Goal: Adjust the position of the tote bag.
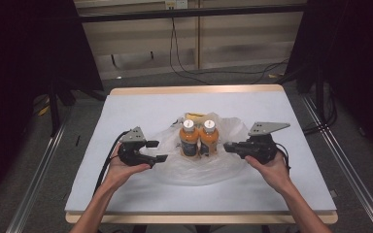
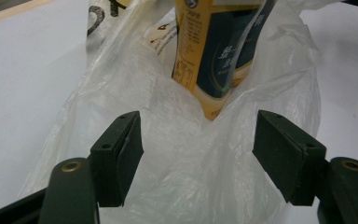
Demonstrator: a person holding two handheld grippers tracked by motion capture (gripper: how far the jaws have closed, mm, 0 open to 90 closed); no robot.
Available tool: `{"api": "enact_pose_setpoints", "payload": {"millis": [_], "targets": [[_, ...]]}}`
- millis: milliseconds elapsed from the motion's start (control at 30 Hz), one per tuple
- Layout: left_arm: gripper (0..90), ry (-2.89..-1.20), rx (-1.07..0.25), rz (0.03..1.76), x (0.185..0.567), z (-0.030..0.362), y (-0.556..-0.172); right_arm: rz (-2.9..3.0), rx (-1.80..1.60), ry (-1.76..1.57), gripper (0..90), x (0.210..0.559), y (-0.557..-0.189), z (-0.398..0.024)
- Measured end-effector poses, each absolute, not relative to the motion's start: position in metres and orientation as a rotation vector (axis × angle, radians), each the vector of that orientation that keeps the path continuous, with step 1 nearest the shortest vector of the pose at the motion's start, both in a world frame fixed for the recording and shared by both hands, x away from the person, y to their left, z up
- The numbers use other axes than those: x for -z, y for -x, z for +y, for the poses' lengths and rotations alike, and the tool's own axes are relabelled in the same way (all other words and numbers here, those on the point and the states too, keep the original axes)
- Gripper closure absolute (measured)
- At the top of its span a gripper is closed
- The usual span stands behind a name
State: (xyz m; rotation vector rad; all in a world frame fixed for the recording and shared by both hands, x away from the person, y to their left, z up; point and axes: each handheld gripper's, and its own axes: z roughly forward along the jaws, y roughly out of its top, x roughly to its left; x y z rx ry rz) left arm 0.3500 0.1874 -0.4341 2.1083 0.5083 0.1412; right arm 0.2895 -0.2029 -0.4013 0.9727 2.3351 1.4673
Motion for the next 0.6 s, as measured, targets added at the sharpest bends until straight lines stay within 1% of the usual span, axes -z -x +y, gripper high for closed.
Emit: {"api": "enact_pose_setpoints", "payload": {"millis": [100,133,167,200,300,333,467,600], "targets": [[34.6,-2.141,-0.132,0.493,0.438,0.182,-0.349,2.3,-1.501,-0.984,88.2,0.394,-0.291,-0.213],[37.2,-2.154,-0.125,0.492,0.44,0.181,-0.349,2.288,-1.505,-0.987,88.2,0.391,-0.292,-0.215],[42.3,-2.171,-0.124,0.495,0.442,0.179,-0.348,2.278,-1.514,-0.987,88.2,0.389,-0.293,-0.218],[49.9,-2.198,-0.128,0.489,0.444,0.178,-0.347,2.266,-1.526,-0.991,88.2,0.386,-0.294,-0.221],[83.3,-2.23,-0.103,0.459,0.445,0.179,-0.346,2.231,-1.54,-0.995,88.3,0.38,-0.296,-0.229],[89.0,-2.223,-0.092,0.456,0.445,0.18,-0.346,2.222,-1.549,-0.998,88.3,0.379,-0.297,-0.231],[90.0,-2.196,-0.086,0.443,0.437,0.189,-0.345,2.173,-1.549,-1.031,88.3,0.373,-0.304,-0.243],[90.0,-2.201,-0.108,0.429,0.431,0.2,-0.34,2.11,-1.556,-1.084,88.3,0.369,-0.318,-0.257]]}}
